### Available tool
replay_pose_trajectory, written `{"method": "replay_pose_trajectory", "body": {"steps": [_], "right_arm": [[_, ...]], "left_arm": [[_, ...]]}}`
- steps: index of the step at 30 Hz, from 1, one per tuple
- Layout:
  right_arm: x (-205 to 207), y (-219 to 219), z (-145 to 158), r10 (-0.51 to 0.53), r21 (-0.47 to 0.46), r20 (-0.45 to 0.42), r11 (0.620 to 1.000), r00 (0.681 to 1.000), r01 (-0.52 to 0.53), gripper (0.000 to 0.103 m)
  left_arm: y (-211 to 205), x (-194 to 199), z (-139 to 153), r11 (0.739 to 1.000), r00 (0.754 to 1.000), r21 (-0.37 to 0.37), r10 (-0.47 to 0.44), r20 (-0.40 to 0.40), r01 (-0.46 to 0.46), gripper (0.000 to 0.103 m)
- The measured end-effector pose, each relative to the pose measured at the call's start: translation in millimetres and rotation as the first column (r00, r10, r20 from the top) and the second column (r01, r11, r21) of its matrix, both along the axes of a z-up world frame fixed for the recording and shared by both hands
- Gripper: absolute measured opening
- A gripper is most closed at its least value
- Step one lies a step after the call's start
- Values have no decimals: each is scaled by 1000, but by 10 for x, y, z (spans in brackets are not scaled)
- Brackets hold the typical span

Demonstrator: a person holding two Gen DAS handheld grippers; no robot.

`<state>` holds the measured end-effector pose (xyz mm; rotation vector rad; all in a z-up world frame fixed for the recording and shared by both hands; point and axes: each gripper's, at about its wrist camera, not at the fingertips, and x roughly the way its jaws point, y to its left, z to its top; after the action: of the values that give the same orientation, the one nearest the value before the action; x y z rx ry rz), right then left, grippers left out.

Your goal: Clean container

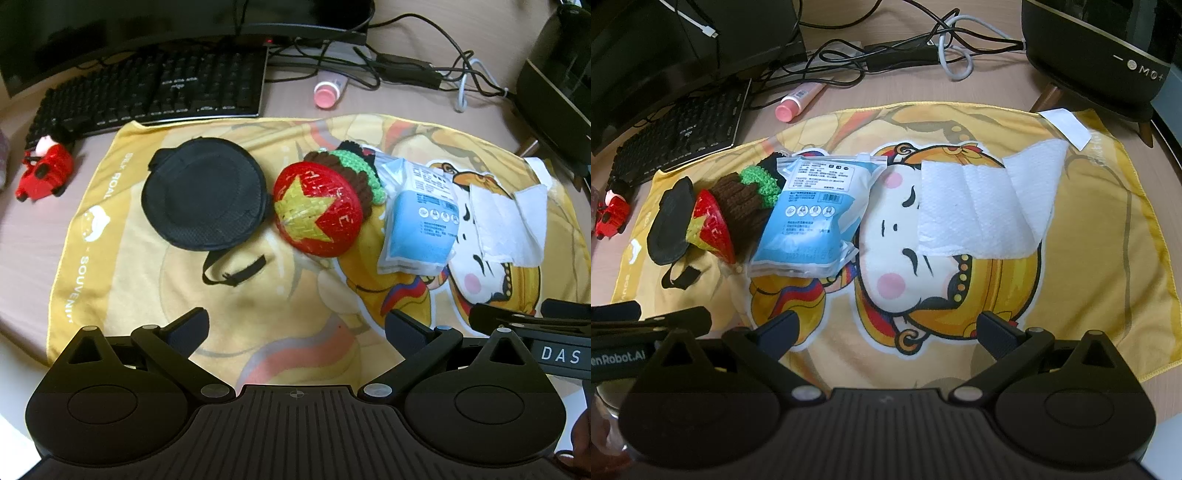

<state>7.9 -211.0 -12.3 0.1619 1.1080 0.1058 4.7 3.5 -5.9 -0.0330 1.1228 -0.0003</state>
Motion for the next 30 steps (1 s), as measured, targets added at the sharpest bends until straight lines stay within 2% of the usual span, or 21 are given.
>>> {"method": "replay_pose_trajectory", "body": {"steps": [30], "right_arm": [[125, 17, -25, 2, -3, -22, 1000, 1000, -2, 103]], "left_arm": [[36, 129, -18, 1000, 1000, -4, 8, -4, -8, 103]]}}
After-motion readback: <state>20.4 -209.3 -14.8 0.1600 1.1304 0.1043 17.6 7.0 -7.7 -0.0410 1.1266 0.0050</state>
